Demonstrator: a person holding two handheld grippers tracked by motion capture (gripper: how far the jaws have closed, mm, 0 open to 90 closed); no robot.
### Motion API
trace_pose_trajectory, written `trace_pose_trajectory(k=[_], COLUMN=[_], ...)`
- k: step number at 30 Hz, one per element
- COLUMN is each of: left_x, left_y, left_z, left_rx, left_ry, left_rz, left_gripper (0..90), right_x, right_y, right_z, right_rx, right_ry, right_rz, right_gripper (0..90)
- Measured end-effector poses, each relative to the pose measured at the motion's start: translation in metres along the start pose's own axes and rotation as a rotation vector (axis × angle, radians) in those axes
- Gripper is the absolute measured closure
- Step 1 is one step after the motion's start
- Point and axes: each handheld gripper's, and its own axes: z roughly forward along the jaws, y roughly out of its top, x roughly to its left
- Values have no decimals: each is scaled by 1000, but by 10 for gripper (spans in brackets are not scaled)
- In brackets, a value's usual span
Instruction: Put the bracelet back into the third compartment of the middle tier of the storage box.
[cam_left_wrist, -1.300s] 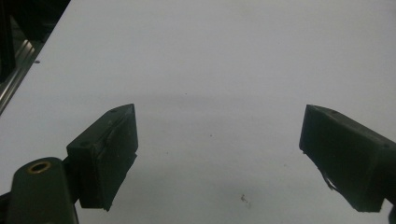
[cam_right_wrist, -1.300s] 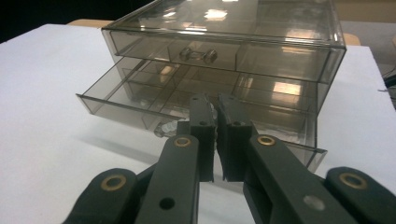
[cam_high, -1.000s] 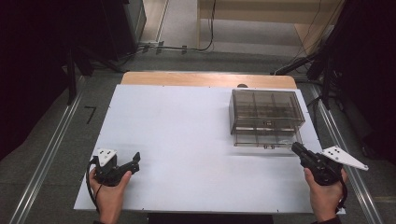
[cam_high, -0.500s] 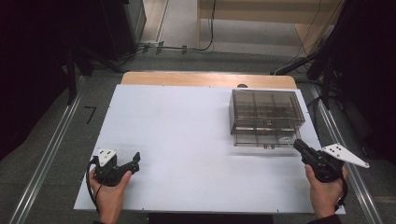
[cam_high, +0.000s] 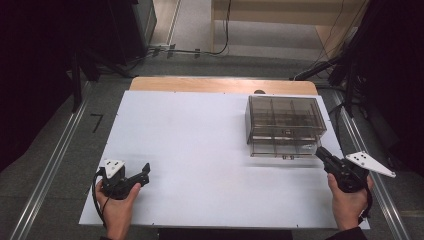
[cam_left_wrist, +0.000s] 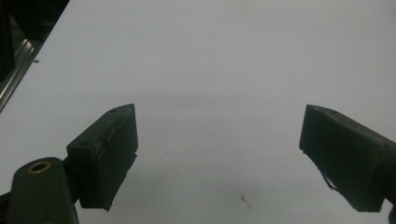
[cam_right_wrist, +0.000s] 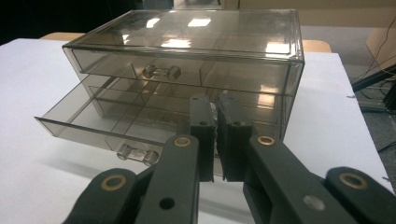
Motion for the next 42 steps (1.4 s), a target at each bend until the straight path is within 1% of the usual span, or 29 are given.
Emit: trace_pose_trajectory(k=[14,28,35,39,42], left_x=[0,0,0,0,0], left_y=[0,0,0,0,0], left_z=[0,0,1,1,1], left_rx=[0,1,-1,0,-1], left_ry=[-1,-3,-3,-3,-3], left_rz=[-2,-3,-3,-2,-3], left_gripper=[120,120,120,120,120], right_x=[-3,-7,-10,-13,-14], right_y=[2,2,2,1,1], right_z=[7,18,25,30,31], right_rx=[5,24,41,65,72], right_ry=[-16,-34,-50,-57,-60], right_rz=[4,3,1,7,6], right_gripper=[833,832,833,832,832])
